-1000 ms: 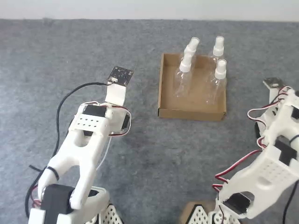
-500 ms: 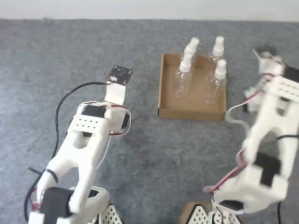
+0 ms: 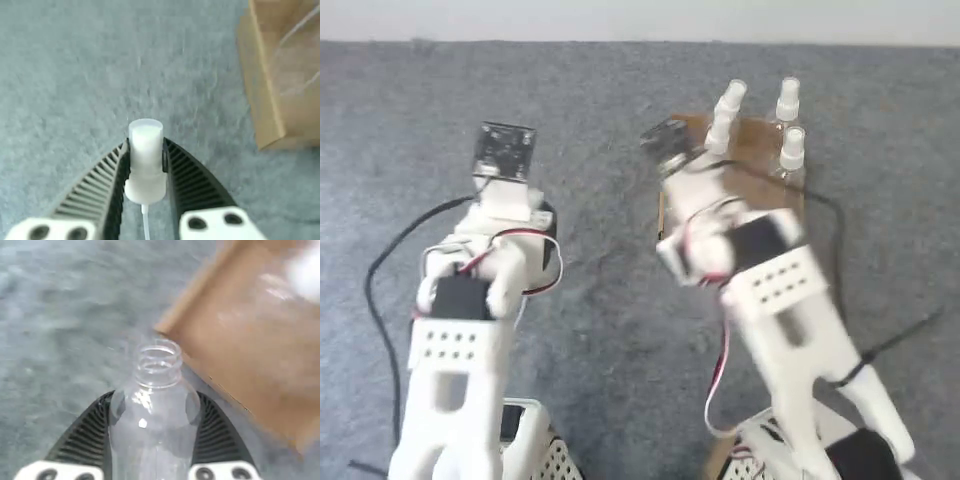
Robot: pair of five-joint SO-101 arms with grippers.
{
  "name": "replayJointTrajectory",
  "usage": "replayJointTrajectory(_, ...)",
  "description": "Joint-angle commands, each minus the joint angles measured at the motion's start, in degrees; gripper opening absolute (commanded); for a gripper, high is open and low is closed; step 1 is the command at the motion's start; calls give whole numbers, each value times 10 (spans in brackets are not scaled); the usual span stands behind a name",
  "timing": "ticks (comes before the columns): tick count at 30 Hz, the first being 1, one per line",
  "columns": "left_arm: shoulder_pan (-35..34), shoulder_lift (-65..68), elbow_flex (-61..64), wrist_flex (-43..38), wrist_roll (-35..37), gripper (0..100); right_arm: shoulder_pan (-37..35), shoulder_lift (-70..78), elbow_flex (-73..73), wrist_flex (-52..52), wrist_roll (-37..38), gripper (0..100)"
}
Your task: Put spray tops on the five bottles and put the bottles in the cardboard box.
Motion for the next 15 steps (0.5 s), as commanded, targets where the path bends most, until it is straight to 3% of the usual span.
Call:
replayJointTrajectory(1, -4, -66, -106, 47, 15, 12, -70, -32, 43, -100, -9, 23)
replayJointTrajectory(7, 0, -108, -216, 98, 75, 12, -125, -66, 166, -209, -7, 20)
replayJointTrajectory(15, -1, -193, -142, 44, 156, 12, -172, -164, 293, -297, -9, 20)
